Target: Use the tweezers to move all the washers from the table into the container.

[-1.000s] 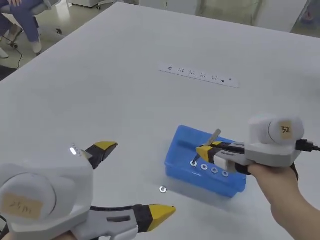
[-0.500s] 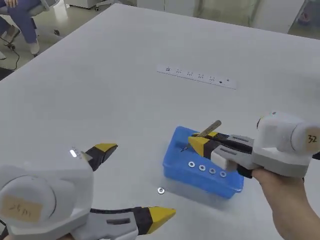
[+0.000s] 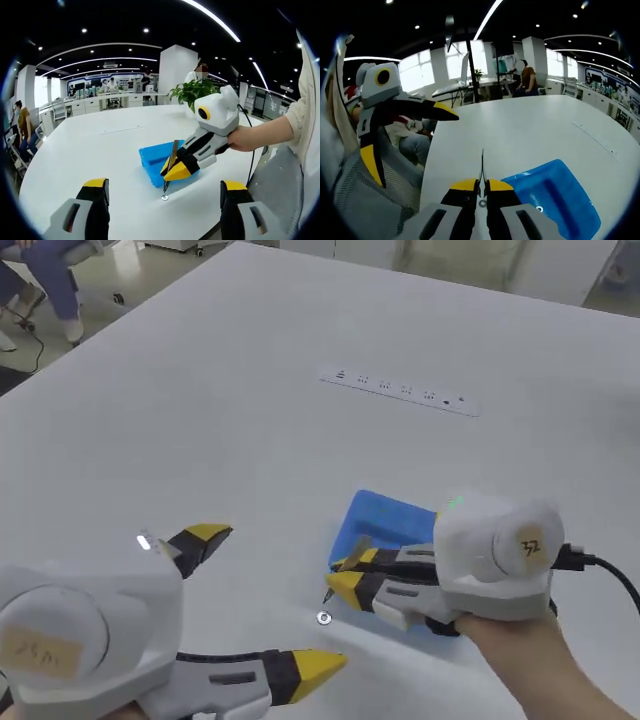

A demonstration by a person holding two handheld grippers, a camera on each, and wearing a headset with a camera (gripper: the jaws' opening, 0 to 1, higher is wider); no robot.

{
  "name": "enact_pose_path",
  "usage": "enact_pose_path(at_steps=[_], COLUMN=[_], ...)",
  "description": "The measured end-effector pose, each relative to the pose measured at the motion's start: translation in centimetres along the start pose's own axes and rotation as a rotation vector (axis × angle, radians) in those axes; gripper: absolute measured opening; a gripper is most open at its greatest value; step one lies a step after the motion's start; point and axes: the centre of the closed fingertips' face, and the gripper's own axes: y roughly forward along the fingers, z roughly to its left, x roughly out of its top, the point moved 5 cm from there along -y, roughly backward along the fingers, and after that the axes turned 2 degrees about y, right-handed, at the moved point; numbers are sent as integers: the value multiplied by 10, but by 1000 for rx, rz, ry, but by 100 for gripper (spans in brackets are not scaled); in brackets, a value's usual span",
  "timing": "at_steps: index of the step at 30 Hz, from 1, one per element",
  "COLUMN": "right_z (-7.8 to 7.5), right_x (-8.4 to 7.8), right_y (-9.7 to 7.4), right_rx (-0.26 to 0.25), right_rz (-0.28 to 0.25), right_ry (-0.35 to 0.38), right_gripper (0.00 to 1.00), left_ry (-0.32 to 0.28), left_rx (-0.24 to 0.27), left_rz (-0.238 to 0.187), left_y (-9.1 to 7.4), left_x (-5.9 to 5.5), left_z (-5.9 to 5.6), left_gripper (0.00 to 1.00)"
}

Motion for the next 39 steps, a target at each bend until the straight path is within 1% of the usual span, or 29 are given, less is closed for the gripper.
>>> enact_pose_path(at_steps=[3, 11, 15, 18, 24, 28, 29, 32, 33, 34, 35, 37, 38, 39], right_z=[1, 2, 3, 3, 3, 6, 7, 8, 7, 6, 5, 5, 6, 7], right_x=[-6, -11, -12, -15, -14, -14, -13, -14, -15, -15, -15, -12, -8, -6], right_y=[4, 10, 12, 13, 14, 16, 17, 17, 16, 15, 15, 11, 7, 4], right_rx=[11, 23, 35, 27, 33, 43, 41, 36, 32, 30, 30, 32, 31, 32], right_rz=[37, 79, 86, 105, 100, 99, 100, 85, 76, 72, 69, 37, 9, -7], right_ry=[-16, -42, -39, -58, -55, -84, -107, -103, -98, -95, -85, -50, -21, 6], right_gripper=[3, 3, 3, 3, 3, 3, 3, 2, 2, 2, 2, 2, 2, 2], left_ry=[-4, -5, -5, -5, -6, -9, -3, 17, 21, 21, 7, -19, -28, -26], left_rx=[2, 2, 2, 4, 5, -3, -2, -1, -3, -1, -6, -21, -28, -33], left_rz=[-3, 1, 2, 1, 5, 20, 21, 32, 28, 19, -1, -29, -49, -58], left_y=[0, 0, 0, 0, 0, 4, 6, 9, 11, 12, 14, 16, 16, 16], left_x=[0, -1, -1, -1, -2, -3, -3, 2, 6, 10, 15, 22, 27, 29], left_z=[1, 1, 1, 2, 2, 2, 2, 4, 5, 7, 8, 8, 8, 8], left_gripper=[94, 94, 94, 94, 94, 94, 93, 85, 84, 85, 87, 87, 87, 87])
